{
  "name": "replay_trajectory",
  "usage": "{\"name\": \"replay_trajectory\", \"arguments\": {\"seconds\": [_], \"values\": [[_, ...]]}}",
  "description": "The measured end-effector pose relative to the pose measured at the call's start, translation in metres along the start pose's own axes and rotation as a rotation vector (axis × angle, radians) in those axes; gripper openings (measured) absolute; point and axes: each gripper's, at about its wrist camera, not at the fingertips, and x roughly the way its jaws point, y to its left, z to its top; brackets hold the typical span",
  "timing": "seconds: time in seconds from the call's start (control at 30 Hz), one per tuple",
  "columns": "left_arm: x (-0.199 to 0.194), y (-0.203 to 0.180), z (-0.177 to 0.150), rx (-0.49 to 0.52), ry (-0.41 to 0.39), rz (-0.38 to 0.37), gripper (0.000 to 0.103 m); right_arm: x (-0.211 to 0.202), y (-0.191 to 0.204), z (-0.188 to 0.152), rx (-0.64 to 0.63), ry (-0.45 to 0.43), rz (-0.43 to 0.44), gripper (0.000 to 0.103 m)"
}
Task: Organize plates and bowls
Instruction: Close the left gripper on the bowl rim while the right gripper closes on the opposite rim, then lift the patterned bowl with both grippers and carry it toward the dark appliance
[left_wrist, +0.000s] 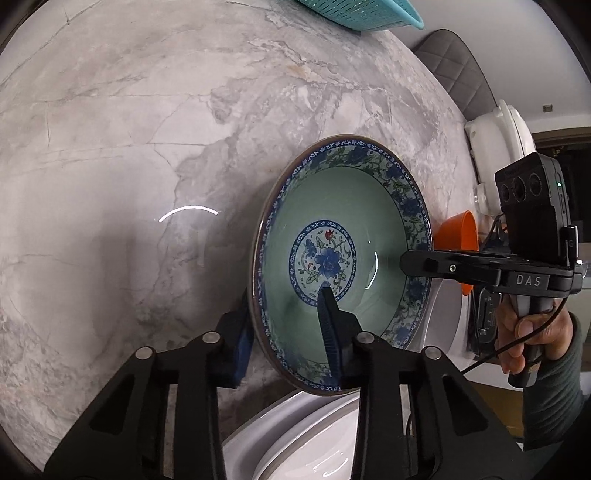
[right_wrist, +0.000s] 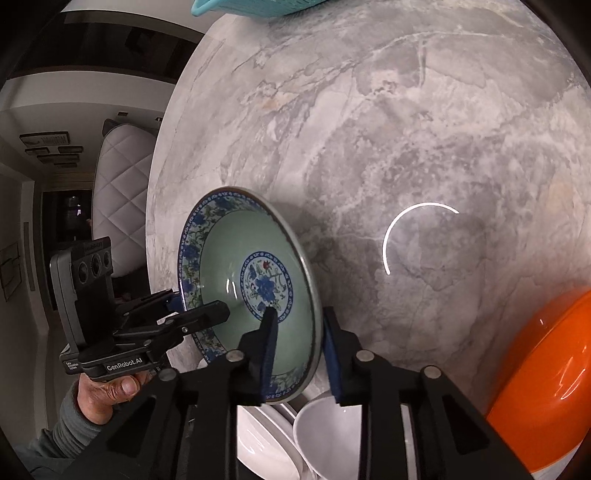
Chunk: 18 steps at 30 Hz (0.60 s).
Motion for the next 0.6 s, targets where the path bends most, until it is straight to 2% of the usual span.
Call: {"name": "replay_trajectory", "arguments": {"seconds": [0.17,0.6], "values": [[-0.003,0.005,0.005,-0.020,-0.018,0.012,0.017,0.001,-0.002,-0.002,0.002,0.002,-0.008,0.013],[-0.020,0.003,0.011,-0.020,-0.057,0.031,0.014,-0.004,0.009,0.002,-0.006,-0.035,-0.012,0.011]]}}
